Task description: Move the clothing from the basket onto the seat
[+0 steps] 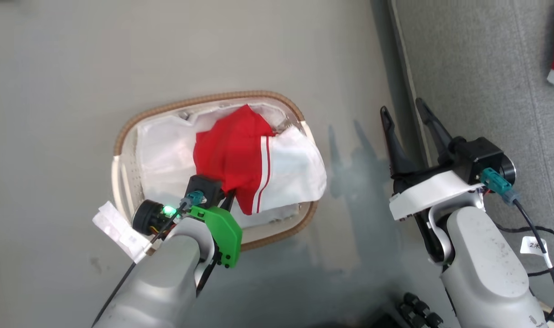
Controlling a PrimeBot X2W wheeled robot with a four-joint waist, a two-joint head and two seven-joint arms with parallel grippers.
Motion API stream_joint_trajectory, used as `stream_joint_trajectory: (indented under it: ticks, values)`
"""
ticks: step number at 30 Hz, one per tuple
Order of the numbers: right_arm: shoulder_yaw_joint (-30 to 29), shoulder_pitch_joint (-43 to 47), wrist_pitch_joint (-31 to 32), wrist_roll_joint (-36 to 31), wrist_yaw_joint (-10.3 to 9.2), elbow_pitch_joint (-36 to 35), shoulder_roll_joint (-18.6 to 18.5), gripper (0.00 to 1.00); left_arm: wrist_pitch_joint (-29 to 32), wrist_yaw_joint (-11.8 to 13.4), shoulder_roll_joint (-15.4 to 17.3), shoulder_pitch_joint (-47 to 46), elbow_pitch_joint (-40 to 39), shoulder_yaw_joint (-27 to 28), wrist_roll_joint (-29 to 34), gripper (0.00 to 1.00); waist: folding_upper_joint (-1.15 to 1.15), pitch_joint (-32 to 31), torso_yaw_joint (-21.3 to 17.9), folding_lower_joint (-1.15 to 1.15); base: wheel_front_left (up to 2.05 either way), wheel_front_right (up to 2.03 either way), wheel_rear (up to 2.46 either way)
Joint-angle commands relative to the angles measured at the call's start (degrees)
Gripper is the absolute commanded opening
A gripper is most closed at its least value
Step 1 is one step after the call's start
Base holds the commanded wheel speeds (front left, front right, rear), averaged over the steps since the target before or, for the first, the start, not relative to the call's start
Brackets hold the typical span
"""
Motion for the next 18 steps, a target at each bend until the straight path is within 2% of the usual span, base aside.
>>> stream_joint_trajectory:
  ticks: [1,9,15,18]
  values:
    - [0.1,1.1,-0.1,-0.2,-0.06,0.6,-0.3,1.0,-0.2,0.4,0.2,1.4,-0.7,0.2,-0.2,0.0,0.0,-6.2,2.7,0.0,0.0,0.0,0.0]
    - [0.0,4.2,-0.1,0.5,-0.06,2.5,-0.3,1.0,-0.2,1.4,0.5,5.0,-5.5,2.1,4.3,0.0,0.0,-12.8,4.0,0.0,0.0,0.0,0.0]
    - [0.6,6.6,-0.1,1.1,-0.06,3.2,-0.3,1.0,-0.2,2.2,1.4,8.7,-12.6,7.5,8.1,0.0,0.0,-18.0,5.0,0.0,0.0,0.0,0.0]
    - [0.6,7.9,-0.1,1.4,-0.06,3.6,-0.3,1.0,-0.1,1.6,1.5,11.1,-16.4,10.1,10.3,0.0,0.0,-20.5,5.5,0.0,0.0,0.0,0.0]
